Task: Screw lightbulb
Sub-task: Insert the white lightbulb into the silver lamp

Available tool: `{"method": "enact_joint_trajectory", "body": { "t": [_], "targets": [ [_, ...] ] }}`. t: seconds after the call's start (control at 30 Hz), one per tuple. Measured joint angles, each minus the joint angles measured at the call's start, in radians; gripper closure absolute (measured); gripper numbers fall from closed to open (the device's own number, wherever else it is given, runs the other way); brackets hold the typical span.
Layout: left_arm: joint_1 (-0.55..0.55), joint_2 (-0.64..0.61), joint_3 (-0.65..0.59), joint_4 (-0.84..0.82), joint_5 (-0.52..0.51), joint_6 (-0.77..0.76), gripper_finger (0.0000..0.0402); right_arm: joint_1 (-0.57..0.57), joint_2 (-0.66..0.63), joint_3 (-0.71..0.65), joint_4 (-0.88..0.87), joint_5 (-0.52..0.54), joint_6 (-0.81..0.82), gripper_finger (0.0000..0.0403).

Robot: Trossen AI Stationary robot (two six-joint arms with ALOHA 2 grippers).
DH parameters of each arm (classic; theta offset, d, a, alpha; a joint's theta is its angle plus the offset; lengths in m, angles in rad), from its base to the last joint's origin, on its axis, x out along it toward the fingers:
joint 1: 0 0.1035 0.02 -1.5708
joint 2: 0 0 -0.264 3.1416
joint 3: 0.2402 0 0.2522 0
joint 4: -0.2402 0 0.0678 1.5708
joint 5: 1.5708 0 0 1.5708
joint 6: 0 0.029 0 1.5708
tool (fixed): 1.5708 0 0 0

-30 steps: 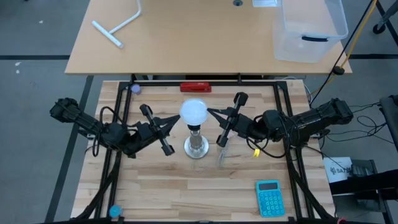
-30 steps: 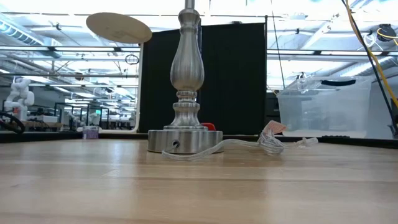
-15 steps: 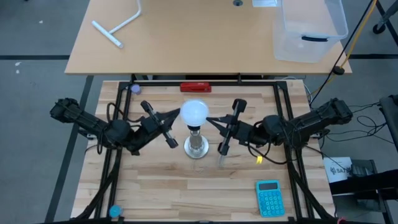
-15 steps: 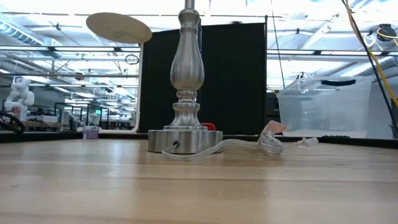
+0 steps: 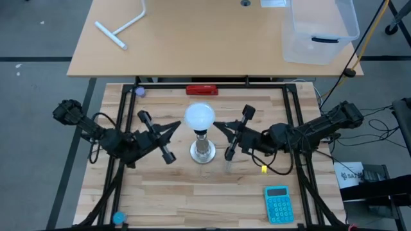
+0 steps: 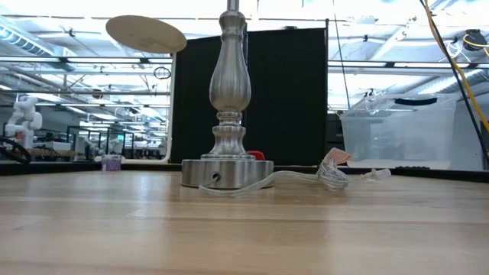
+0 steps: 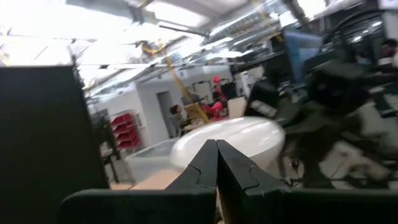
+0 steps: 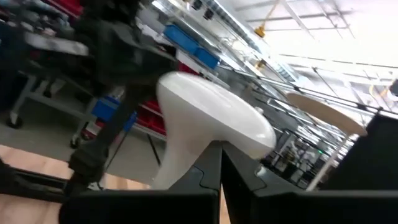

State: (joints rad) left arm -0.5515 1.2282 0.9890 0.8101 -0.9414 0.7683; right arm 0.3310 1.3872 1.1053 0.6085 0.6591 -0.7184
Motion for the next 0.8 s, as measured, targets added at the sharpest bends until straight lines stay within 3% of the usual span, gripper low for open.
{"method": "enact_joint_trajectory", "body": {
  "t": [0.17,0.8],
  "targets": [
    [-0.013,0.000,0.000,-0.007,0.092,-0.005,0.0402,-0.039,0.000,0.000,-0.003,0.001,0.027,0.0403],
    [0.083,0.000,0.000,-0.117,0.136,-0.164,0.0402,-0.128,-0.002,0.002,0.053,-0.063,0.017,0.0403]
  ]
}}
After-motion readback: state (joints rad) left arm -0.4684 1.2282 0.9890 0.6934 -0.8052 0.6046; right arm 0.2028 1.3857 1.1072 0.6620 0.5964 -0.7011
